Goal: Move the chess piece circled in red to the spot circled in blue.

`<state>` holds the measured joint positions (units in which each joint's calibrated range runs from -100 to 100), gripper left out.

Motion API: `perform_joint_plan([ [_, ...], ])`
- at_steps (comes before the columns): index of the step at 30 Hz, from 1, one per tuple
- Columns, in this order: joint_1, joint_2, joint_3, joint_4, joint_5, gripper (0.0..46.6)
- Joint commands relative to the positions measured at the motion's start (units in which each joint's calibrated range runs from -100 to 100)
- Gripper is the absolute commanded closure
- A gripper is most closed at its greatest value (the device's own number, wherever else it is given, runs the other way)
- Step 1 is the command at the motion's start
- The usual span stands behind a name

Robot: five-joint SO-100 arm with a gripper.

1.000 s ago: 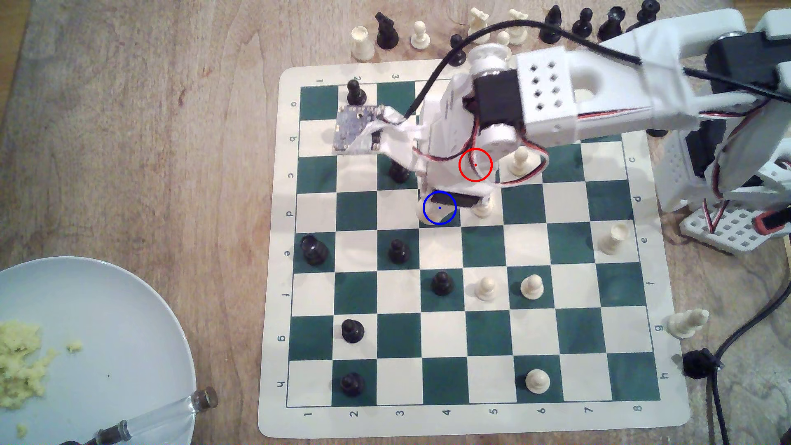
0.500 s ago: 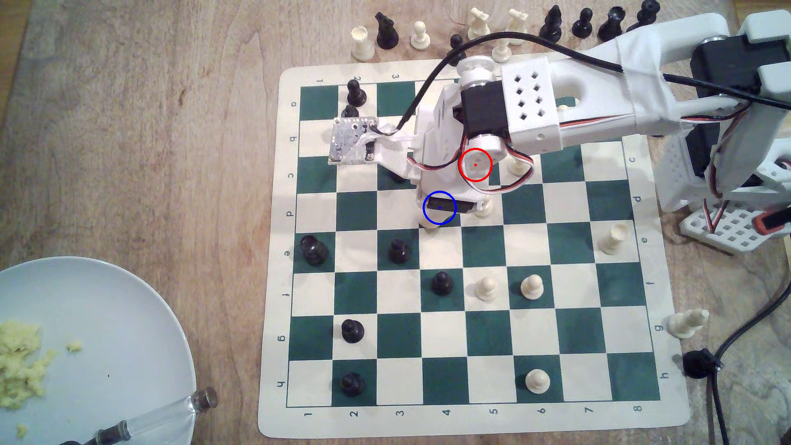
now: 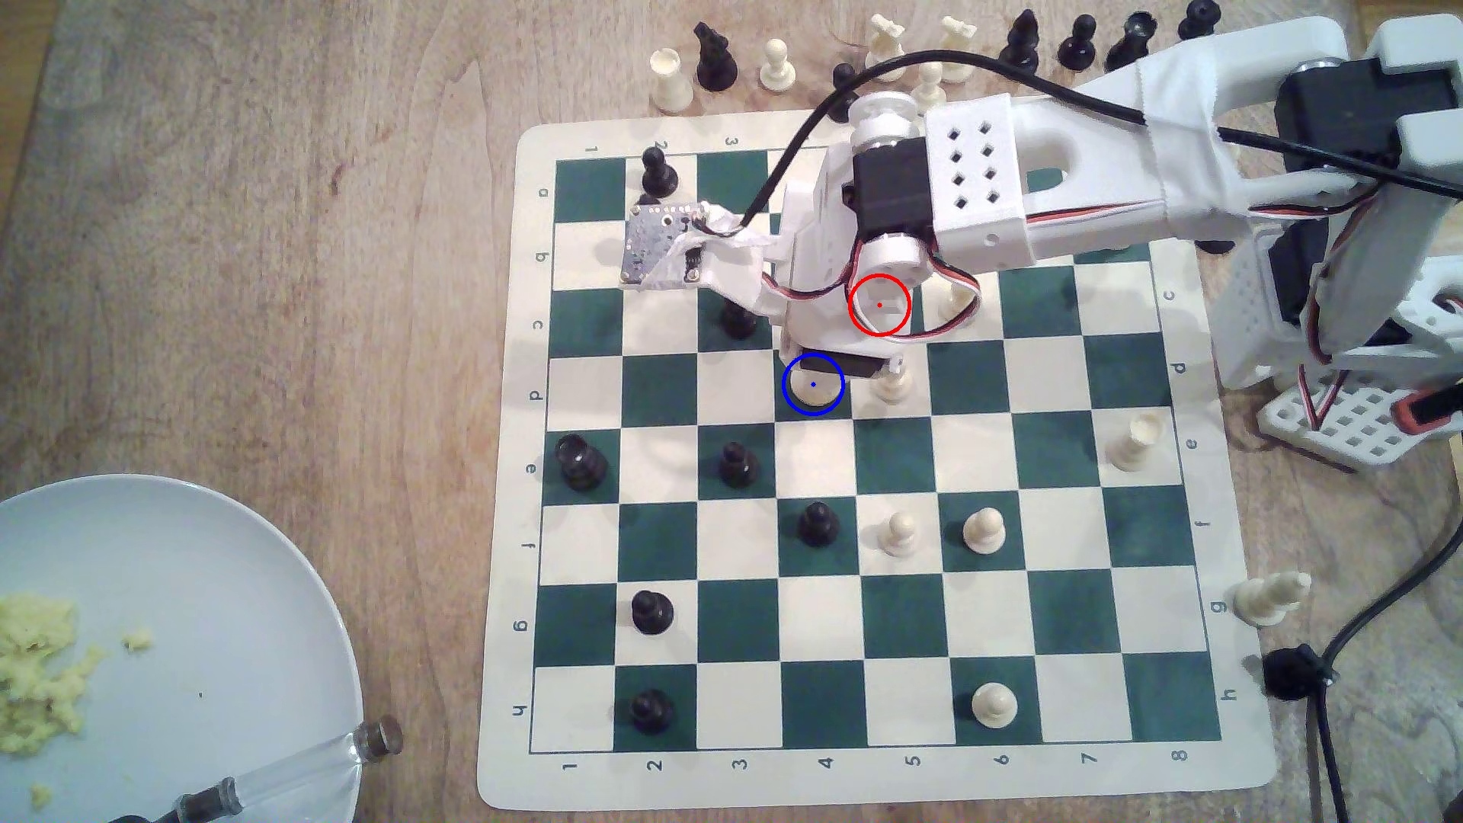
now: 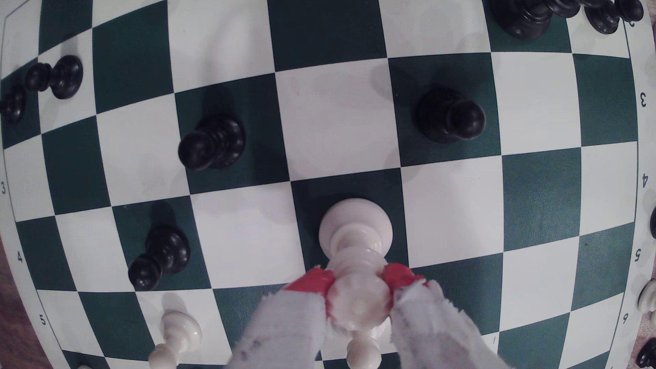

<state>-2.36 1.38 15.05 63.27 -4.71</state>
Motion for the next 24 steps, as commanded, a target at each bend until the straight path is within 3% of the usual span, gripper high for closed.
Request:
perform_joint_plan([
  [1,0.1,-0.9,-0.8,-0.4,0.1,45.9],
  [5,0.1,-0.6,-0.7,-0.4,0.1,45.8],
  [8,0.4,-0.4,-0.7,-0.4,-0.1,34.8],
  [10,0.7,-1.1,-0.7,-0.4,-0.1,31.1],
  [18,1.4,-6.6,0.5,0.5,-0.2,27.0],
  [24,0.8,-21.2,12.6,-1.8,-0.6,25.0],
])
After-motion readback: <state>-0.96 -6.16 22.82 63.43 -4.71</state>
